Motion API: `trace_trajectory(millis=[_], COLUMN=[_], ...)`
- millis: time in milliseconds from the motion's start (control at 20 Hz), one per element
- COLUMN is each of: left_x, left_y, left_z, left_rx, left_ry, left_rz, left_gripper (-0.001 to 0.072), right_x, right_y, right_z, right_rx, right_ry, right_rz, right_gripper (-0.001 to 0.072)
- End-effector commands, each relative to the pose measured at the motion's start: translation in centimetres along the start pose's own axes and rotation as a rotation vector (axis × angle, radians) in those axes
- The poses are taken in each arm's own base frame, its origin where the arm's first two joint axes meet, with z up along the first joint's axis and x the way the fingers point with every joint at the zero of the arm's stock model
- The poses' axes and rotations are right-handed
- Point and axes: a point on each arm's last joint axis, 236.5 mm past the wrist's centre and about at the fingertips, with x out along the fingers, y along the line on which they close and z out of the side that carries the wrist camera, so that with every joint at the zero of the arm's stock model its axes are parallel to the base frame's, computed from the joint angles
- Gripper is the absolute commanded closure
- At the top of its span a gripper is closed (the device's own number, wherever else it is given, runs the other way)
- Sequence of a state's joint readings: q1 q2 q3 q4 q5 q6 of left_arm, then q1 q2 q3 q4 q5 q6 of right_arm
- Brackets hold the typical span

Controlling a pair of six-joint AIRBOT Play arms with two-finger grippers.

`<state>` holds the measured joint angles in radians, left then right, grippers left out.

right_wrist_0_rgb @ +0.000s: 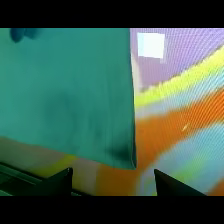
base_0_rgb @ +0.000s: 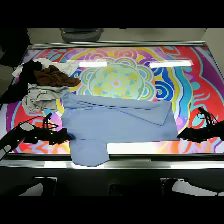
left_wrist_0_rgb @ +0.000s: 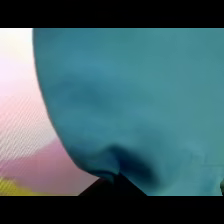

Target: Fold the shirts.

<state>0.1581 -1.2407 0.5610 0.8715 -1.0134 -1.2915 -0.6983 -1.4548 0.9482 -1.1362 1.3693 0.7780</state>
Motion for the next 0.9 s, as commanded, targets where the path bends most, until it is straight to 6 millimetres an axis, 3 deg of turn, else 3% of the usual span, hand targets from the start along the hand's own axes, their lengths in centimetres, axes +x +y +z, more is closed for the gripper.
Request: trace_trajectory(millis=[0, 100, 250, 350, 450, 550, 650, 700, 800, 850], left_x=[-0.2, -0.4, -0.5, -0.8, -2.1, -5.5, -12.6, -18.1, -31.7, -39.6], left_y=[-0.5, -0.6, -0.6, -0.6, -1.1, -2.5, -5.7, -8.8, -17.4, -22.1], left_z=[0.5, 0.6, 0.8, 1.3, 2.4, 5.1, 9.1, 11.0, 12.2, 10.6], left_rx=[-0.002, 0.007, 0.047, 0.052, 0.059, 0.145, 0.290, 0.347, 0.487, 0.572], left_ry=[-0.023, -0.030, -0.040, -0.053, -0.070, -0.138, -0.320, -0.470, -0.849, -1.064], left_rz=[-0.012, -0.014, -0.010, -0.010, -0.024, -0.005, 0.069, 0.083, 0.045, 0.017], left_gripper=[0.0674, 0.0674, 0.0674, 0.0674, 0.0676, 0.0678, 0.0679, 0.0679, 0.0678, 0.0678], right_x=[2.0, 3.6, 4.7, 4.8, 3.7, 0.7, -5.1, -9.7, -22.3, -30.4], right_y=[0.5, 1.5, 2.4, 3.6, 4.9, 6.4, 8.7, 10.9, 16.0, 19.4], right_z=[0.9, 1.8, 2.9, 2.2, 1.7, 2.7, 7.3, 10.3, 14.6, 15.0], right_rx=[-0.022, -0.084, -0.088, -0.082, -0.132, -0.233, -0.302, -0.372, -0.532, -0.623], right_ry=[0.010, 0.031, 0.039, 0.071, 0.099, 0.062, -0.152, -0.316, -0.665, -0.869], right_rz=[0.015, -0.006, -0.048, -0.011, 0.032, 0.026, -0.059, -0.110, -0.313, -0.466], right_gripper=[0.0116, 0.0120, 0.0375, 0.0662, 0.0661, 0.0661, 0.0661, 0.0661, 0.0661, 0.0660])
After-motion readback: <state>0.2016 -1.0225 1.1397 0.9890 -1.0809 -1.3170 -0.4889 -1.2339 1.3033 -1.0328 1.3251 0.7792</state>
